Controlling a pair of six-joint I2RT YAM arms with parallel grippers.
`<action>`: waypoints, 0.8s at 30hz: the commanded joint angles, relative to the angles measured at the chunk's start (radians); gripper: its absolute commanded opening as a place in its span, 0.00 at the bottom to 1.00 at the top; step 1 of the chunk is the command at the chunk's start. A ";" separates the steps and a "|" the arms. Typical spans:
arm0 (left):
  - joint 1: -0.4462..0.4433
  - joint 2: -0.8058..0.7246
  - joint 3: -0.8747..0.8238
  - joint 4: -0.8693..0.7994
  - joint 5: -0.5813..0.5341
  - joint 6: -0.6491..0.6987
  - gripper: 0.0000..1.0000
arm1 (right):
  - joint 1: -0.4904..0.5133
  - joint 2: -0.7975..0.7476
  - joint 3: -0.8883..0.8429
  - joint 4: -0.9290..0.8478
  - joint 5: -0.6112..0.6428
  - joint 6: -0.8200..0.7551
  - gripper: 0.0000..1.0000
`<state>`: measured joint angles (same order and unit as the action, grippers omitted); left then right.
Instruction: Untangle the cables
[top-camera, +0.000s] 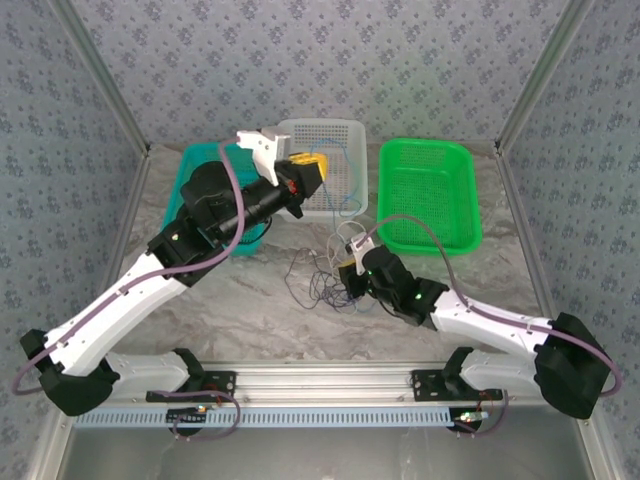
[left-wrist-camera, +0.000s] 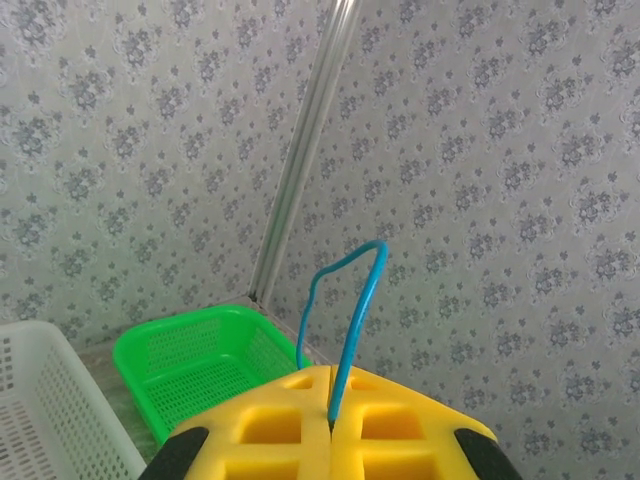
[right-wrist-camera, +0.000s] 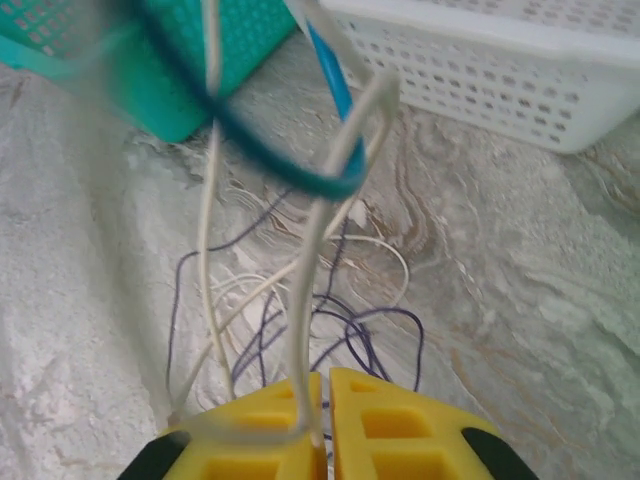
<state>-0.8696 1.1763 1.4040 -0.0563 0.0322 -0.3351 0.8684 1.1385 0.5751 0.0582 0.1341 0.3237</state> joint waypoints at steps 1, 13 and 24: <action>0.021 -0.037 0.070 -0.019 -0.022 0.055 0.00 | -0.031 -0.025 -0.061 -0.004 -0.016 0.052 0.08; 0.039 -0.035 0.237 -0.132 -0.066 0.160 0.00 | -0.156 0.033 -0.186 -0.001 -0.139 0.155 0.00; 0.039 -0.037 0.292 -0.131 -0.069 0.166 0.00 | -0.123 0.272 -0.140 0.048 -0.162 0.156 0.00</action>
<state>-0.8375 1.1534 1.6638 -0.1978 -0.0181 -0.1902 0.7261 1.3590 0.4328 0.1089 -0.0113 0.4644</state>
